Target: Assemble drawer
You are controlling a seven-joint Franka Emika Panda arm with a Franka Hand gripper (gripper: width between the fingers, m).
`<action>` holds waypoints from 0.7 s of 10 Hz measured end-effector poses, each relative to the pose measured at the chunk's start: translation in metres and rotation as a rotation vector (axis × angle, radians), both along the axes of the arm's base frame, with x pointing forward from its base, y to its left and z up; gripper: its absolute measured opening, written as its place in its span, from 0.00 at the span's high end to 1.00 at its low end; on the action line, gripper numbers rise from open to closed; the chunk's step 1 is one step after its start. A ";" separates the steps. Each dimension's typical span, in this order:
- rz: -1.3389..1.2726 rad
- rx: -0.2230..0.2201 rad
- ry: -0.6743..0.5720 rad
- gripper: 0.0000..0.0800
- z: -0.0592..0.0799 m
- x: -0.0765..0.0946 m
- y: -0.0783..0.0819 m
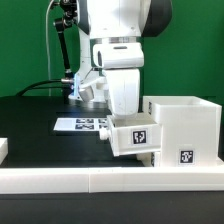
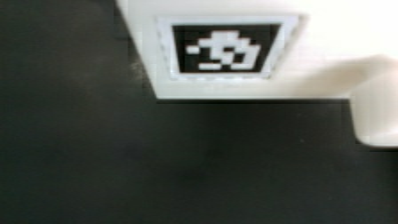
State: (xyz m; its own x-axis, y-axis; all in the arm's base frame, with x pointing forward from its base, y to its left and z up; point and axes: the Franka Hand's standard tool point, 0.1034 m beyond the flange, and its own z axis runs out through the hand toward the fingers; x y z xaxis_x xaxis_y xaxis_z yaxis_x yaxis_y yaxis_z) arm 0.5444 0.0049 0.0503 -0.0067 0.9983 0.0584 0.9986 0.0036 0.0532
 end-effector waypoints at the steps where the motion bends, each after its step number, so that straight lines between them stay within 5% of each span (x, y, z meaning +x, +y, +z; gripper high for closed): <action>1: -0.011 -0.008 0.000 0.95 0.000 0.000 0.001; 7: -0.063 -0.006 0.009 0.95 -0.001 -0.001 0.002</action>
Offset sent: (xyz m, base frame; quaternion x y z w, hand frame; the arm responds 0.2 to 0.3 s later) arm 0.0226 0.0242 -0.0016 -0.0407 0.0036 0.0313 0.9987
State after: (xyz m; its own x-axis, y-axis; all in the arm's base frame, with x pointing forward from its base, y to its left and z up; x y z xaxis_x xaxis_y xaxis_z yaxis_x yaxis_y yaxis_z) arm 0.5430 0.0068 0.0493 0.0570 0.9970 0.0519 0.9972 -0.0593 0.0445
